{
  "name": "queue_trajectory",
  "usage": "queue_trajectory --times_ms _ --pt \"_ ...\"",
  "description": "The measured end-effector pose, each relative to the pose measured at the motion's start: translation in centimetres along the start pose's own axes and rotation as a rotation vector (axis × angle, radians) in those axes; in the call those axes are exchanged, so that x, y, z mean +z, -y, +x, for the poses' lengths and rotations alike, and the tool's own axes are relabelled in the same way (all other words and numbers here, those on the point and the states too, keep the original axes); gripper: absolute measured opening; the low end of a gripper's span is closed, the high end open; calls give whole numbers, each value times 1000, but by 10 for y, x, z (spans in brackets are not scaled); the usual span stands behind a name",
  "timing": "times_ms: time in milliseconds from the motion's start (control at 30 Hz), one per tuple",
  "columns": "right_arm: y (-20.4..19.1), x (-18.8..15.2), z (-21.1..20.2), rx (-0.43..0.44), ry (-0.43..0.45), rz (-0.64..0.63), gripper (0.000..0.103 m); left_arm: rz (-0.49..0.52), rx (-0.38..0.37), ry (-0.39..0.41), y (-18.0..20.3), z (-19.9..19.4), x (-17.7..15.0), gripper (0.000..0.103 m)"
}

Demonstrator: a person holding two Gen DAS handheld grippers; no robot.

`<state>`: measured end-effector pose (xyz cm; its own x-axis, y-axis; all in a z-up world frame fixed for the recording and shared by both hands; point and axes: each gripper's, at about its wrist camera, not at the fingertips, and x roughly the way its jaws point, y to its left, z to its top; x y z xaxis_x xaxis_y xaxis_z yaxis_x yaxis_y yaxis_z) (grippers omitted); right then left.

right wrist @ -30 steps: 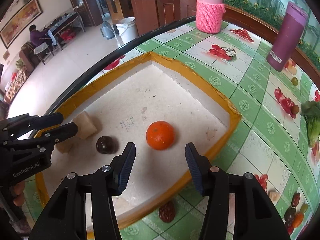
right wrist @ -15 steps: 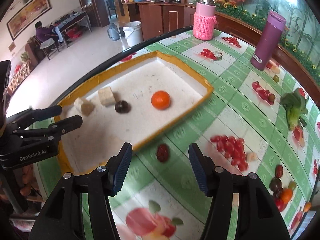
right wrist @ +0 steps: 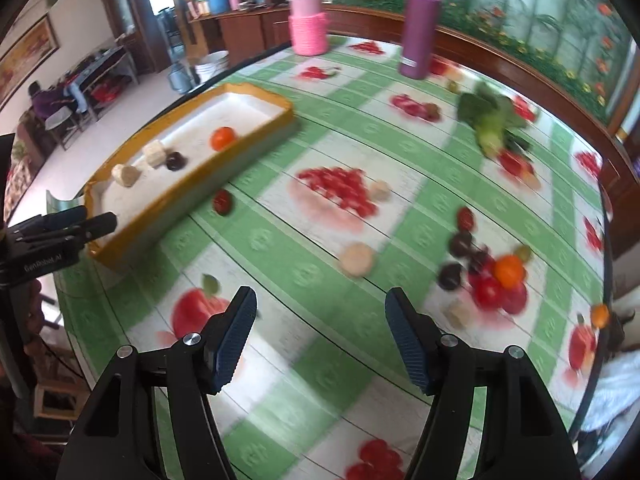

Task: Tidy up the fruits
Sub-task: 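Withdraw both grippers from the tray toward the remaining table items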

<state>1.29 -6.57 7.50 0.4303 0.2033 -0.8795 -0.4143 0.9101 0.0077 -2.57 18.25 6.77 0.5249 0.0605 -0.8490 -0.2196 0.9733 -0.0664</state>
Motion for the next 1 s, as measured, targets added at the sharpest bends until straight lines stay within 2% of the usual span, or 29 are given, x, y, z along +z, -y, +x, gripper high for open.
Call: queue_trajectory --times_ms 200,500,733,867,1000 --pt "54 -43 -23 -83 10 99 67 72 -36 -30 45 2 1 80" --pt "125 -88 -47 -171 8 254 67 244 -105 -74 130 8 3 80" --pt "126 -71 -40 -139 28 221 67 340 -120 -120 181 23 2 81" --pt "119 -55 -13 -73 3 188 67 364 -103 -142 187 30 0 81" --pt "114 -43 21 -46 -39 156 67 379 -73 -143 185 34 0 81"
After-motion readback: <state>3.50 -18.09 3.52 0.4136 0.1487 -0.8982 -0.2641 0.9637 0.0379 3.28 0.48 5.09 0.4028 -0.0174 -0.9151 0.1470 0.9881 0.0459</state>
